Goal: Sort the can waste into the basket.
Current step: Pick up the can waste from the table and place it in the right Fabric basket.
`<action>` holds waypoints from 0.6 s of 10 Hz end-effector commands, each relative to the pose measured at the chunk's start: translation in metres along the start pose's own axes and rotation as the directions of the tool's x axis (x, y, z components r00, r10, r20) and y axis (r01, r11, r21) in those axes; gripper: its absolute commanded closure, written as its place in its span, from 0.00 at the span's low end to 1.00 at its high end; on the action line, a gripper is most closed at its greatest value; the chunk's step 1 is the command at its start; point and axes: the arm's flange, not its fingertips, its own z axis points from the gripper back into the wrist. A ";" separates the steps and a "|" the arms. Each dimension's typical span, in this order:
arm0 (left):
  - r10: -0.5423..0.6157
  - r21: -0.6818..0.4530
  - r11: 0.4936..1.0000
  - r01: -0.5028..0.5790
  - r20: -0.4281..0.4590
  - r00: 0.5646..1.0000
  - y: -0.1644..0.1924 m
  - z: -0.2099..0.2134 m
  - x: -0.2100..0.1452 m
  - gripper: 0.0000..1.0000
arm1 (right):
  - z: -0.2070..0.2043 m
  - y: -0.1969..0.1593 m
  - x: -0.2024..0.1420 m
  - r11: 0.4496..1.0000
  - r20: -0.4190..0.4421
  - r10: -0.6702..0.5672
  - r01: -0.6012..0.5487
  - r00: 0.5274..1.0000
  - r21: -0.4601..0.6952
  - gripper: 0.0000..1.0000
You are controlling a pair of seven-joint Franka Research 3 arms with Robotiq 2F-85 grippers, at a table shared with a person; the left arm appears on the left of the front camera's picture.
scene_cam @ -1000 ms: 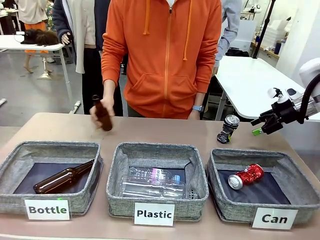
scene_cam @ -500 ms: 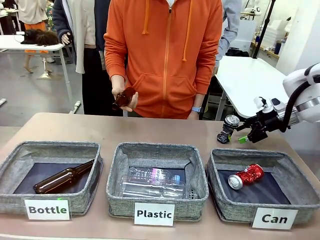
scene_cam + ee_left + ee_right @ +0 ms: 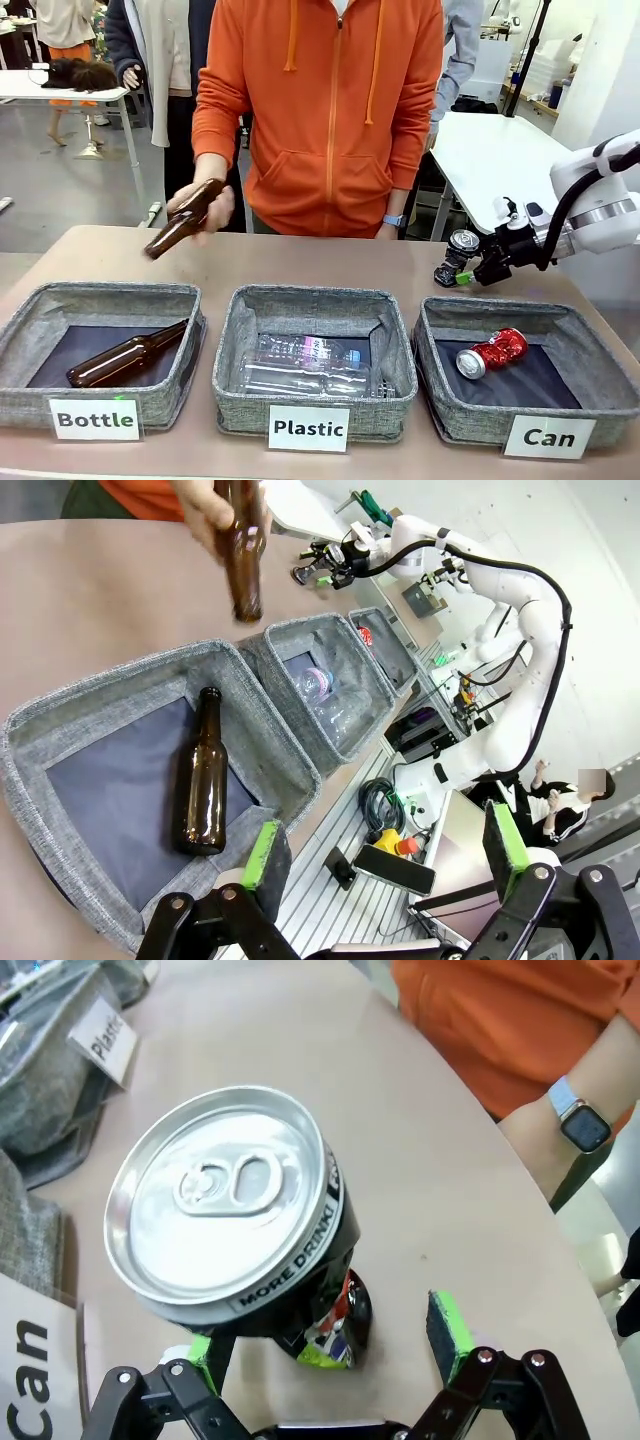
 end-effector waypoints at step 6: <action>0.020 0.105 0.995 -0.003 -0.163 0.986 -0.034 0.093 0.005 0.00 | -0.012 -0.008 -0.002 0.998 0.126 0.036 -0.042 0.991 0.047 0.00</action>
